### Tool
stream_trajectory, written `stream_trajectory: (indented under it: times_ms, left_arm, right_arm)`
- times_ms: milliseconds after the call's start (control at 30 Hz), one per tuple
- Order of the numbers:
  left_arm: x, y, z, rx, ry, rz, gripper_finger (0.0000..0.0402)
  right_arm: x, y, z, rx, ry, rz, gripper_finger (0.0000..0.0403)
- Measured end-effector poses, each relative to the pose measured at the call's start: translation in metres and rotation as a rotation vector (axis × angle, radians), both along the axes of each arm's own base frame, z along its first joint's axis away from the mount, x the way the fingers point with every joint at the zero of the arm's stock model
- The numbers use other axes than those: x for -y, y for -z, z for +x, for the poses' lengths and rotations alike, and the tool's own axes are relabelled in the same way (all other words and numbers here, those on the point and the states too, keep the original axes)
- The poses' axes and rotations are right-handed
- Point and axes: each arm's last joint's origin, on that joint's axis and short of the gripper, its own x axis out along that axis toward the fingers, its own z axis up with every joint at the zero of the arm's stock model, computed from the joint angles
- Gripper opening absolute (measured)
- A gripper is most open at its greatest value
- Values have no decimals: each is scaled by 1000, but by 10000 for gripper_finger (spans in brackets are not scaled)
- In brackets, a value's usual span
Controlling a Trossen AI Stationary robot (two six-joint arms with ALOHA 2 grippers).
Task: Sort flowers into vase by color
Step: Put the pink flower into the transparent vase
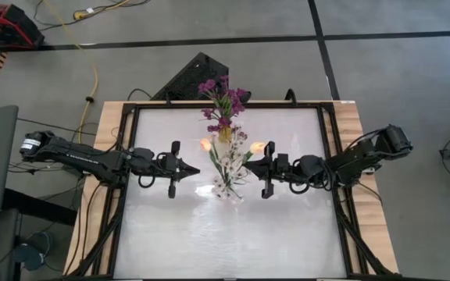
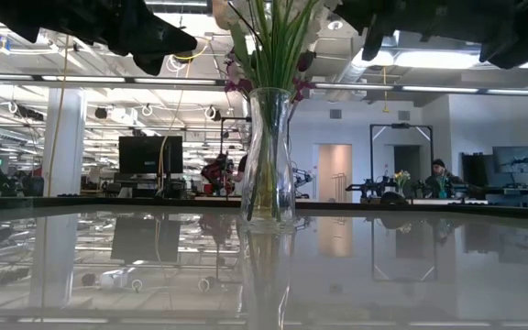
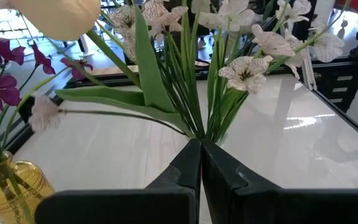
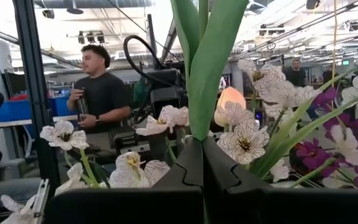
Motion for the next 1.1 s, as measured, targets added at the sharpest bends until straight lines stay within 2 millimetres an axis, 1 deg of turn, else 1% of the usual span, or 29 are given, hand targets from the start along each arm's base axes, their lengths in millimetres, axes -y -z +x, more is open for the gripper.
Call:
stream_trajectory:
  times_ms: [400, 667, 967, 1100]
  left_arm:
    - [0, 0, 0, 0, 0, 0, 1]
    - [0, 2, 0, -14, 3, 1, 1]
    - [0, 3, -1, -26, 3, 2, 1]
    - [0, 3, -1, -26, 3, 2, 1]
  right_arm:
    - [6, 9, 4, -89, 8, 45, 16]
    - [6, 14, 5, -136, 3, 45, 19]
    - [5, 13, 7, -158, -2, 45, 56]
    - [2, 10, 16, -239, -79, 17, 69]
